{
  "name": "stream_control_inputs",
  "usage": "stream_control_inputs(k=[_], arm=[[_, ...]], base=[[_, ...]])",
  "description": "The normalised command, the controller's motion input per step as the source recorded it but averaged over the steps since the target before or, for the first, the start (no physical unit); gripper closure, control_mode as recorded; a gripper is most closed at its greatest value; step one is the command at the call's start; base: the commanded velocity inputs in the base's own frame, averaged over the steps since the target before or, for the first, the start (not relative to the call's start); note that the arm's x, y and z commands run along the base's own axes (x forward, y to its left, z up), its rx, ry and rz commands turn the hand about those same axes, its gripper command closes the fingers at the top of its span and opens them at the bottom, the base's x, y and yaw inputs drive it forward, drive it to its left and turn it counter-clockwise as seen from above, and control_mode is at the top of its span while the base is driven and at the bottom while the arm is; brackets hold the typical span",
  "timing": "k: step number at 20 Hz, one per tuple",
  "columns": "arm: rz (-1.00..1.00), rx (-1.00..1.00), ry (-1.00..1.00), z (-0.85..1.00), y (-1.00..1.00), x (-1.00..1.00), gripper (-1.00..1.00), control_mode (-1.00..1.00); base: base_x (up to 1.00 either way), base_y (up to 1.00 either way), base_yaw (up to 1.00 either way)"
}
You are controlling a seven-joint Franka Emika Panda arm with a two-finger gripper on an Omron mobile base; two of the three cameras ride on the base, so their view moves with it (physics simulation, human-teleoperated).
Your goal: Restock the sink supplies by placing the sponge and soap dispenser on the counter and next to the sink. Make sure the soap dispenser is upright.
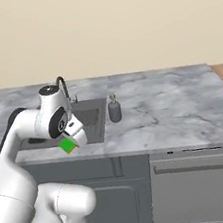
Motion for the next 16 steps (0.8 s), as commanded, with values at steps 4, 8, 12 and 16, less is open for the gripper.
stream_control_inputs(k=[4,8,12,16], arm=[[0.0,0.0,0.0,0.0,0.0,0.0,1.0,1.0],[0.0,0.0,0.0,0.0,0.0,0.0,1.0,1.0],[0.0,0.0,0.0,0.0,0.0,0.0,1.0,1.0],[0.0,0.0,0.0,0.0,0.0,0.0,1.0,1.0]], base=[[0.28,-0.41,0.2],[0.4,-0.35,0.19],[0.28,-0.31,0.15],[0.12,-0.46,0.11]])
